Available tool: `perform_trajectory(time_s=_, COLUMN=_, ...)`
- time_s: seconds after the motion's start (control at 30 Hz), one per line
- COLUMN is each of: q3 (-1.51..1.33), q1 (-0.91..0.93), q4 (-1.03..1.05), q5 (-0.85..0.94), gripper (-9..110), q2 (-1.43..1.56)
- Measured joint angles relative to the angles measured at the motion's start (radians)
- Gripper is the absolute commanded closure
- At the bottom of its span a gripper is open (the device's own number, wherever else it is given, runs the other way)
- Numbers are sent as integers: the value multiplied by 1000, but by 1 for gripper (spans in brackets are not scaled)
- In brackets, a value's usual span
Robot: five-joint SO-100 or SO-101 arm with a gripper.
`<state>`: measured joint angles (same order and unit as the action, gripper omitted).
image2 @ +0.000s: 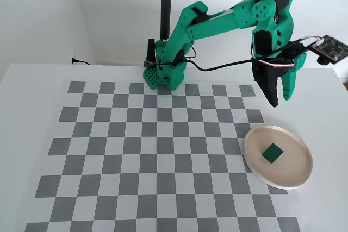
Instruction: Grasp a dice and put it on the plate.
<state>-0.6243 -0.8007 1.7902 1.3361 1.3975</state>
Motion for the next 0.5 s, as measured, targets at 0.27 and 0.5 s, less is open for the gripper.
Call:
perform_trajectory(time_s=0.27, q3=-322, q1=52, q4=0, q5=0, gripper=106, q2=301)
perform_trajectory(time_s=0.5, q3=-742, q1=135, q4=-112, q5=9, gripper=106, q2=657)
